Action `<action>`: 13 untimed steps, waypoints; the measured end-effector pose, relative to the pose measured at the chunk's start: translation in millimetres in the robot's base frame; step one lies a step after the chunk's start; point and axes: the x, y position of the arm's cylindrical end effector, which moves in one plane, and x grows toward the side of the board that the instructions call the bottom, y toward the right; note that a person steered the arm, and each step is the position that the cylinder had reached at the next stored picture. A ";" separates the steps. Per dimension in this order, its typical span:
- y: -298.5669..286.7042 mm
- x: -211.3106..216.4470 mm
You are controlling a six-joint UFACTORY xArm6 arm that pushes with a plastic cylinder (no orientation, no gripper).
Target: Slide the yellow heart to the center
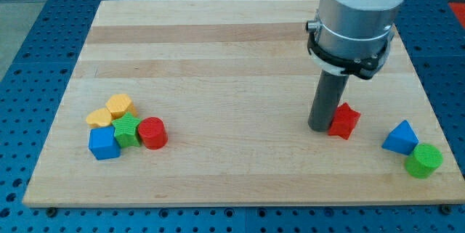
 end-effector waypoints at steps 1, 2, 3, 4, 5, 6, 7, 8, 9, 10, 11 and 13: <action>5.6 -12.0; 17.9 -14.2; 32.0 -14.2; 34.6 -14.4; 36.1 -14.4; 39.0 -14.4; 47.2 -14.4; 52.0 -14.4; 55.7 -14.4; 56.2 -14.4; 17.9 -26.6; -133.7 -75.6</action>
